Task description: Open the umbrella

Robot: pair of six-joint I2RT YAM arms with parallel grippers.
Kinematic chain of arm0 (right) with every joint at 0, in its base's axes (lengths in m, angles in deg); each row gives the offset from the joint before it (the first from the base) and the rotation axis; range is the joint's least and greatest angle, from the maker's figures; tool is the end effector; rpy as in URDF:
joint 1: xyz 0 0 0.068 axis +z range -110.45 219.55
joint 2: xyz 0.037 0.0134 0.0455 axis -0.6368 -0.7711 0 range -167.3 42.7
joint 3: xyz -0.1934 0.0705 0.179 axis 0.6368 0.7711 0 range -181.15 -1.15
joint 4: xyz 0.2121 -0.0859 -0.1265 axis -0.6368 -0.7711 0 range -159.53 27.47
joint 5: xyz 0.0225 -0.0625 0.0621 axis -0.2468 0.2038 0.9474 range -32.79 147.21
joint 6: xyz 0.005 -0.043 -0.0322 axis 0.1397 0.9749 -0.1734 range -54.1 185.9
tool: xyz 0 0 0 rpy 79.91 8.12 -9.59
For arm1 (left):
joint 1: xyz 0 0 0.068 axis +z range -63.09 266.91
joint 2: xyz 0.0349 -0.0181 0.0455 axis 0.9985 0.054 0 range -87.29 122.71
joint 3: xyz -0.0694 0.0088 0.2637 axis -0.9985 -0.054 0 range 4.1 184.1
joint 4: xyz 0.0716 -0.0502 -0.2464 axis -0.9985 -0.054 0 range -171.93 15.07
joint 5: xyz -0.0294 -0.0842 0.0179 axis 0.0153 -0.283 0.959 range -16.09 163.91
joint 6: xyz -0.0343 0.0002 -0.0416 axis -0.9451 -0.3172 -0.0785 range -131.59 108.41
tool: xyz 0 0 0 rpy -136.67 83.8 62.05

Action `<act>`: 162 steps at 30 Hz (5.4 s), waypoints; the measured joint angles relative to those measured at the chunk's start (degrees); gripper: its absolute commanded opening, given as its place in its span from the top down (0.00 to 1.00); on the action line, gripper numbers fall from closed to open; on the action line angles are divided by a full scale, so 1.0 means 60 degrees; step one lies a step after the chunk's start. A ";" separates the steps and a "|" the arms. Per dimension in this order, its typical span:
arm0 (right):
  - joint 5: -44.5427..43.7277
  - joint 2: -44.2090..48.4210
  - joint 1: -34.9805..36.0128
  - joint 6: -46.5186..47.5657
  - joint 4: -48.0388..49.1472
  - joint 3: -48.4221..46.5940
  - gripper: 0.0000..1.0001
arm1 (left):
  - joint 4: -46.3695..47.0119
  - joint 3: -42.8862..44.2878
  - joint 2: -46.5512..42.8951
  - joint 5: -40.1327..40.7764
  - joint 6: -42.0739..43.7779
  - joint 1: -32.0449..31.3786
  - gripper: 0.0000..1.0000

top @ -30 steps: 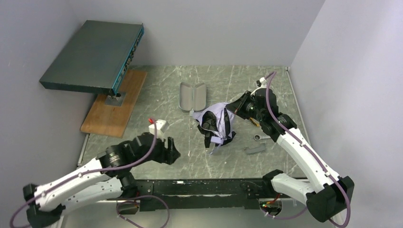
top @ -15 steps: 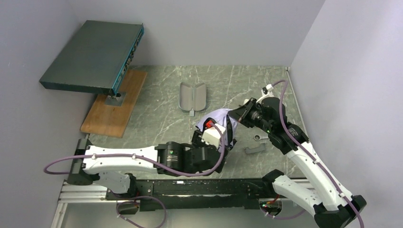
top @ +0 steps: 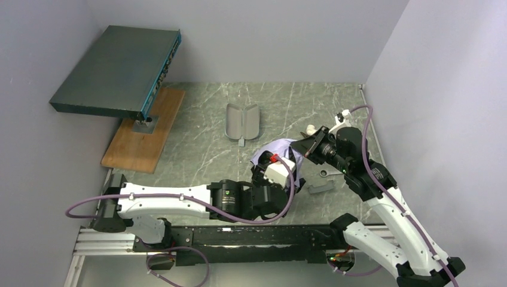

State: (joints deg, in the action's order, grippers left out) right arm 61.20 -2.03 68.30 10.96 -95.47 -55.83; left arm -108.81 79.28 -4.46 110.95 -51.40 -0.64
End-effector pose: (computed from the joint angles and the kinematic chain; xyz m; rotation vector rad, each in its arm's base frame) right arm 0.1428 0.0812 0.3579 0.4320 2.0726 0.9896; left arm 0.0348 -0.3133 0.3343 0.5750 2.1025 -0.5495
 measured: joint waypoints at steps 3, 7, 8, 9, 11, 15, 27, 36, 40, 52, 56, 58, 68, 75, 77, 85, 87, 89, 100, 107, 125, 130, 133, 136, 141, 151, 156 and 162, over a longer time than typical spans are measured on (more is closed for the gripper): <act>0.0055 0.0135 -0.0004 -0.0117 0.0022 0.0066 1.00 | 0.0033 0.0288 0.0397 -0.0015 0.0025 0.0018 0.26; 0.0117 0.0208 -0.0011 -0.0164 0.0055 0.0200 1.00 | -0.0076 0.0634 0.0907 0.0015 -0.0018 0.0055 0.50; 0.0127 0.0215 -0.0011 -0.0157 0.0047 0.0229 1.00 | -0.0127 0.0637 0.0943 0.0022 -0.0033 0.0066 0.57; 0.0113 0.0219 -0.0015 -0.0153 0.0047 0.0244 1.00 | -0.0189 0.0634 0.0954 0.0018 -0.0018 0.0076 0.64; 0.0113 0.0226 -0.0018 -0.0138 0.0066 0.0248 1.00 | -0.0175 0.0627 0.0936 0.0015 -0.0055 0.0080 0.75; 0.0127 0.0251 -0.0007 -0.0113 0.0073 0.0248 1.00 | 0.0193 0.0171 0.0554 -0.0055 -0.0066 0.0080 0.86; -0.0135 -0.0630 -0.0361 0.0685 -0.0131 -0.0863 1.00 | 0.1949 -0.2561 -0.1086 -0.0805 -0.0324 -0.0911 0.49; 0.0295 -0.0463 -0.0423 0.0259 0.0437 -0.0127 1.00 | 0.0670 -0.2007 -0.0725 -0.0117 -0.1257 -0.1089 0.00; 0.0477 -0.0361 -0.0419 0.0076 0.0426 0.0109 1.00 | 0.0601 -0.1741 -0.0750 -0.0007 -0.1290 -0.0794 0.06; 0.0601 -0.0171 -0.0419 -0.0029 0.0430 0.0124 1.00 | 0.0616 -0.0973 -0.0576 -0.0430 -0.1035 0.0259 1.00; 0.0452 -0.0047 -0.0492 0.0015 0.0350 0.0182 0.84 | 0.0616 -0.0933 -0.0244 -0.0459 -0.1089 0.0430 1.00; 0.0397 0.0033 -0.0517 0.0109 0.0368 0.0255 0.29 | 0.0688 -0.0954 -0.0211 -0.0586 -0.1096 0.0499 1.00; 0.0328 0.0051 -0.0419 0.1504 -0.0255 -0.0922 0.00 | 0.2838 -0.3872 -0.3413 -0.3104 -0.1351 0.1628 1.00; 0.0765 0.1111 -0.0423 0.1512 -0.0299 -0.0940 0.62 | 0.4503 -0.5810 -0.5956 -0.4375 -0.2510 0.3996 1.00; 0.1355 0.1446 -0.0423 0.1228 0.0168 -0.0688 0.72 | 0.4554 -0.6043 -0.6167 -0.4462 -0.2867 0.4040 1.00; 0.3053 0.1599 -0.0200 0.0291 0.1453 0.0656 0.82 | 0.4612 -0.5814 -0.5530 -0.4969 -0.3475 0.4040 1.00; 0.3140 0.1501 0.0084 0.0219 0.1566 0.0863 0.83 | 0.4688 -0.5646 -0.5300 -0.5082 -0.3534 0.4033 1.00; 0.3107 0.1432 0.0419 0.0189 0.1636 0.1020 0.83 | 0.4885 -0.5559 -0.5155 -0.5155 -0.3577 0.4033 1.00; 0.1752 -0.0124 0.1967 0.0863 0.1588 0.0980 0.76 | 0.5020 -0.4306 -0.4127 -0.5271 -0.3636 0.4033 1.00; 0.0739 -0.1399 0.1978 0.1865 0.1078 -0.0481 0.74 | 0.4951 -0.4200 -0.4073 -0.5515 -0.3668 0.4040 1.00; 0.0153 -0.4044 0.1945 0.3206 0.0976 -0.3024 0.71 | 0.5694 -0.4852 -0.3457 -0.5978 -0.4597 0.3898 1.00; 0.0627 -0.5457 0.1115 0.3785 0.0106 -0.4561 0.68 | 0.7861 -0.6808 -0.4295 -0.5552 -0.5923 0.3880 1.00; 0.1242 -0.6204 0.0288 0.4000 -0.0670 -0.5781 0.49 | 0.8990 -0.7541 -0.4550 -0.5009 -0.6615 0.3796 1.00; 0.1829 -0.6229 -0.0095 0.3989 -0.0670 -0.6073 0.31 | 0.9978 -0.7847 -0.4557 -0.4954 -0.7034 0.3614 1.00; 0.2783 -0.4255 0.0146 0.3563 -0.0335 -0.4495 0.25 | 1.1719 -0.8142 -0.4302 -0.4940 -0.7384 0.3563 1.00; 0.3013 0.0539 0.0197 0.2277 0.0011 -0.2251 0.43 | 1.6724 -0.7854 -0.0605 -0.5351 -0.8040 0.3901 1.00; 0.2900 0.1716 0.0197 0.1625 0.0222 -0.0532 0.48 | 1.8116 -0.7144 0.0670 -0.5719 -0.8389 0.3909 1.00; 0.2073 0.1577 0.0197 0.1464 -0.0692 0.0033 0.07 | 1.7409 -0.6838 0.0131 -0.5869 -0.8484 0.3912 1.00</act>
State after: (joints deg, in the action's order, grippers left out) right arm 73.63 7.44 69.48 19.75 -99.63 -55.63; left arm -4.36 38.25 -3.67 75.74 -102.31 22.83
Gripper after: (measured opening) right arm 0.669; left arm 0.048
